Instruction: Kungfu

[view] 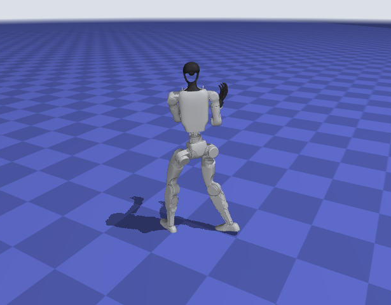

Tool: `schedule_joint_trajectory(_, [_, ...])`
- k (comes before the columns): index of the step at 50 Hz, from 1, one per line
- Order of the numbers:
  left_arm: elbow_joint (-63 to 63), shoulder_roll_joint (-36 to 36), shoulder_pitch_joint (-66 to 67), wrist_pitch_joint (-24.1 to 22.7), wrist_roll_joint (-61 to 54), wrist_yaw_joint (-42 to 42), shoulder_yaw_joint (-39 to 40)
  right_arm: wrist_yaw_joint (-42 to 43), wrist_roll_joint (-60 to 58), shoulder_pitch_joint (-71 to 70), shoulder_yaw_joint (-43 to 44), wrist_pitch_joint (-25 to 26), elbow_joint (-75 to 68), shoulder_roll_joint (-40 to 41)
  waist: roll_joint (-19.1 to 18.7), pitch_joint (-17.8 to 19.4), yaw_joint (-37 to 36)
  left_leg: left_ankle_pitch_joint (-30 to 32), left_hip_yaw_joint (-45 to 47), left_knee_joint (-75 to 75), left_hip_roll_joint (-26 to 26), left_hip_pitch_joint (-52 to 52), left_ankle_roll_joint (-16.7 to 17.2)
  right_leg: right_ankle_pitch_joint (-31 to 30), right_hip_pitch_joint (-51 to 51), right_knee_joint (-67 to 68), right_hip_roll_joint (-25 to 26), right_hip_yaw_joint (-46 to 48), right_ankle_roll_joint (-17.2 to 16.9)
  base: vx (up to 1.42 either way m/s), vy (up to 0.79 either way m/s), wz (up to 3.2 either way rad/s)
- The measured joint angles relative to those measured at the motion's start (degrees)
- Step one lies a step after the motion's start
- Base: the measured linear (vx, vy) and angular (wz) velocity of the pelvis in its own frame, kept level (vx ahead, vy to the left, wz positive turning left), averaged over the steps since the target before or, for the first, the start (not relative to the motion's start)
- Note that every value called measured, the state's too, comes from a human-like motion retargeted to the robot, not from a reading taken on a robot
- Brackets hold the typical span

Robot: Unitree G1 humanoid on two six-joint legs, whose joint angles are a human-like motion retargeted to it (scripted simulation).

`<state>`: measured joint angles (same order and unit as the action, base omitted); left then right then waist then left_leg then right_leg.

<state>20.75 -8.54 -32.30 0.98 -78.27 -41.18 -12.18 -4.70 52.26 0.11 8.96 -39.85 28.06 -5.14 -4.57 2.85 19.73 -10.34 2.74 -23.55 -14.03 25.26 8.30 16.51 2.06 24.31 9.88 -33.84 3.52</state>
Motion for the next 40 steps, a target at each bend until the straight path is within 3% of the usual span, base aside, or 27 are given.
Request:
schedule_joint_trajectory(3, [-1.59, -0.66, 2.05, -0.53, 1.29, -0.21, -2.16, 2.37, -1.34, 0.39, -2.56, -2.74, 0.71, 1.75, -1.68, 2.22, -0.91, -2.32, 4.92, -5.98, -2.42, 0.99, -2.22, -2.24, -1.57, -2.62, -4.98, 10.03, -3.21, 0.16, 0.36, -1.57])
schedule_joint_trajectory(10, [-4.95, 0.95, 8.6, -0.95, 4.0, -0.94, -4.48, 2.18, -3.78, 3.47, -4.93, -3.18, 0.47, 0.13, -0.26, -1.9, -8.57, -8.39, 16.23, -13.0, -3.76, 2.44, -5.67, -3.76, -7.05, -5.62, -19.17, 32.4, -8.24, 0.27, 0.19, -1.38])
schedule_joint_trajectory(15, [-9.21, 7.19, 11.31, -3.84, 10.09, -0.5, -1.56, 3.1, -8.66, 2.23, -3.62, -4.12, -0.43, -4.04, 0.87, -3.51, -12.55, -8.55, 15.88, -13.61, -1.1, 5.14, -6.42, -3.92, -6.27, -8.7, -23.29, 39.25, -9.42, 0.17, 0.11, 0.28])
schedule_joint_trajectory(24, [-18.94, 28.51, 18.02, -16.79, 26.66, 1.28, 12.21, 7.9, -25.77, -10.94, -3.64, -4.56, -4.11, -15.6, 5.23, -7.38, -26.25, -4.25, 6.13, -13.54, 5.56, 13.43, -5.89, -0.55, -2.54, -10.72, -24.32, 50.61, -10.45, 0.18, -0.02, 1.24])
schedule_joint_trajectory(30, [-19.85, 41.05, 26.38, -22.55, 41.04, 11.3, 28.31, 10.4, -36.54, -28.55, -4.4, -3.72, -13.22, -23.21, 10.03, -7.0, -39.14, -0.61, -0.34, -11.0, 9.98, 14.64, -5.25, 0.81, 0.9, -11.09, -22.76, 56.65, -10.65, 0.13, -0.05, 1.33])
schedule_joint_trajectory(35, [-10.82, 49.39, 30.89, -22.8, 54.42, 23.08, 44.11, 9.4, -43.03, -44.22, -5.57, -1.07, -29.31, -29.96, 12.45, -4.14, -47.01, 1.83, -4.87, -8.66, 12.49, 13.65, -4.26, 1.74, 5.44, -12.95, -19.67, 60.12, -11.16, 0.1, -0.07, 1.38])
schedule_joint_trajectory(38, [0.1, 55.6, 31.08, -23.3, 68.22, 25.13, 52.38, 6.23, -55.4, -52.43, -5.6, -1.08, -44.57, -32.66, 13.8, -2.52, -50.02, 3.59, -7.93, -7.14, 14.44, 13.05, -3.37, 2.45, 7.91, -14.02, -17.46, 61.74, -11.55, 0.1, -0.1, 1.56])
schedule_joint_trajectory(40, [10.67, 59.73, 30.24, -26.36, 81.42, 25.6, 58.37, 6.95, -66.95, -58.38, -6.66, -2.5, -57.88, -34.42, 14.42, -1.38, -52.05, 4.66, -9.44, -6.18, 15.48, 12.41, -2.67, 3.09, 9.17, -14.24, -16.46, 62.38, -11.66, 0.08, -0.06, 1.22])
